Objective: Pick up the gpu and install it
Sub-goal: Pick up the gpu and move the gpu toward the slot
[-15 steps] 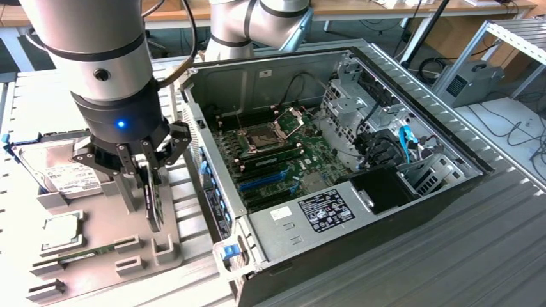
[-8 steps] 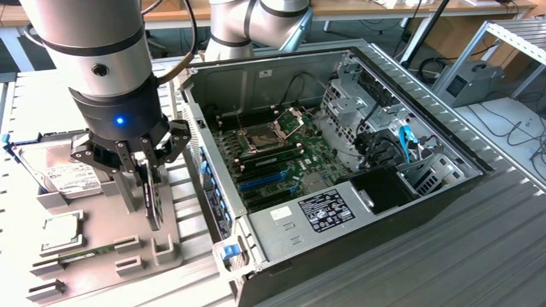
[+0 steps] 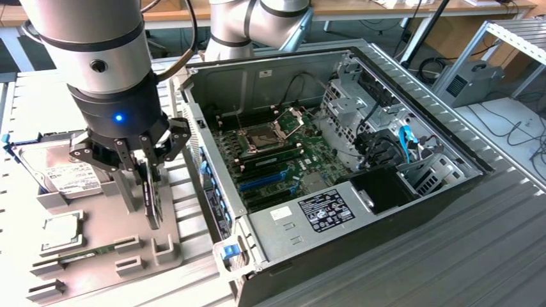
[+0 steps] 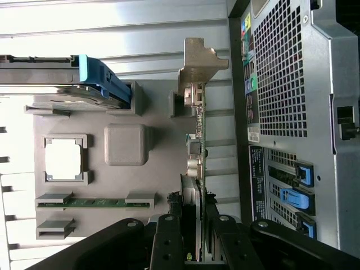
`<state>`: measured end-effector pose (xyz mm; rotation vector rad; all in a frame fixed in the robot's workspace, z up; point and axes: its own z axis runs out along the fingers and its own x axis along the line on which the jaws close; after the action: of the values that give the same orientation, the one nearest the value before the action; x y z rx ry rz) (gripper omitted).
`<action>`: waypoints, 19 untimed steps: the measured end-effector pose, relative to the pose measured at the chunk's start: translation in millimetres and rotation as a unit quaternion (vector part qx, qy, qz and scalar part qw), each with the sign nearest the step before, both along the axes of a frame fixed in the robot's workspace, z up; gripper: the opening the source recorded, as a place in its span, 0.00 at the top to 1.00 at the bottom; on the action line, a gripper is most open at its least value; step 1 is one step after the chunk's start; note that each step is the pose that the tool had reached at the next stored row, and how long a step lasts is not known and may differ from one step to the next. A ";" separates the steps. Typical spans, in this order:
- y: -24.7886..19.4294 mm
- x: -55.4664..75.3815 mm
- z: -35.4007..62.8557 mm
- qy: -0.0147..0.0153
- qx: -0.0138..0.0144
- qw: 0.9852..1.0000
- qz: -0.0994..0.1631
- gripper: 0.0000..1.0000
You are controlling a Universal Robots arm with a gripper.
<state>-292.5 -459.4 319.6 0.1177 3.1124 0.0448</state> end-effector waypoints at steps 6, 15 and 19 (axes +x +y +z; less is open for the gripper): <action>0.0 0.0 1.9 0.000 0.000 1.000 0.000 0.74; 0.0 0.0 11.2 0.000 0.000 1.000 0.000 0.74; 0.0 0.0 12.1 0.000 0.000 1.000 0.000 0.74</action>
<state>-292.5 -459.4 331.7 0.1177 3.1123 0.0449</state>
